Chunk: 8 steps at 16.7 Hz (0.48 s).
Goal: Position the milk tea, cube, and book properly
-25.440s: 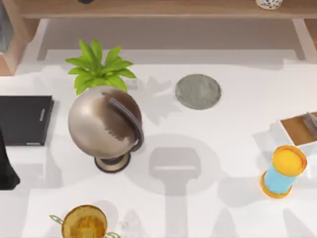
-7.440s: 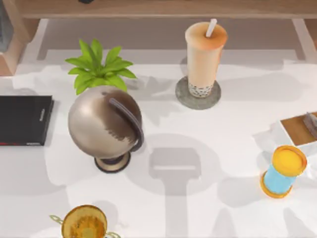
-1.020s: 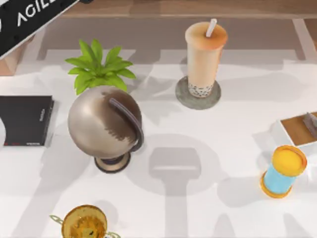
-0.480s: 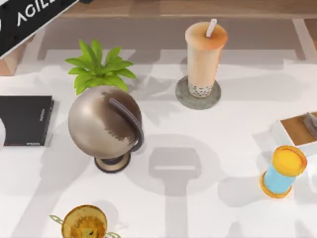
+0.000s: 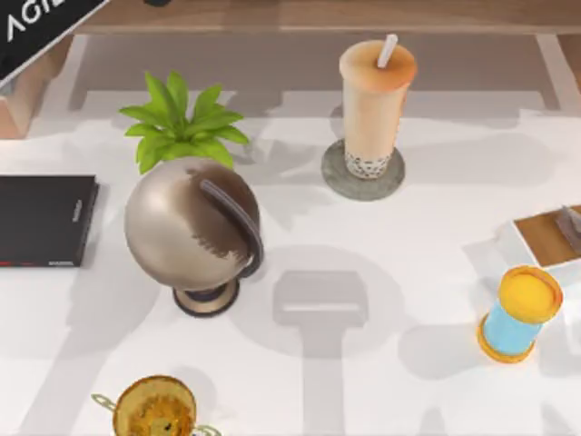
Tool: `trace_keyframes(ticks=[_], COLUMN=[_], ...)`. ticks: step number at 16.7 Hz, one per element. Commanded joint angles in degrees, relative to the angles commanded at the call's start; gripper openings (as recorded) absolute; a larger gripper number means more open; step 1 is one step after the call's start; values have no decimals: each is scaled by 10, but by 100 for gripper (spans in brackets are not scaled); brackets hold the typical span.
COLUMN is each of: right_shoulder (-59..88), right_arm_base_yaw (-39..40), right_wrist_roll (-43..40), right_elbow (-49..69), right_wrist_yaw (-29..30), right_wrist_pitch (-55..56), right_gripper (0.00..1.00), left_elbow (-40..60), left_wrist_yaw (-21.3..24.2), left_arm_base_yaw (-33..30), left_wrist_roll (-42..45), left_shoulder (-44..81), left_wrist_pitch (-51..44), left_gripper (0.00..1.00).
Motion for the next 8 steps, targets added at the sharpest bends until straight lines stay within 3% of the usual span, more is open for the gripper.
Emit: trace_keyframes(ticks=[4, 8], right_shoulder=[0, 0], right_arm_base_yaw=[0, 0], right_wrist_roll=[0, 0], right_elbow=[0, 0], right_wrist_yaw=[0, 0], right_wrist_pitch=[0, 0], right_gripper=[100, 100], left_elbow=[-30, -123], left_wrist_yaw=[84, 206], left_arm_base_yaw=[104, 256], left_wrist_roll=[13, 6], left_shoulder=[-65, -129], left_wrist_pitch=[72, 155], left_gripper=[100, 100])
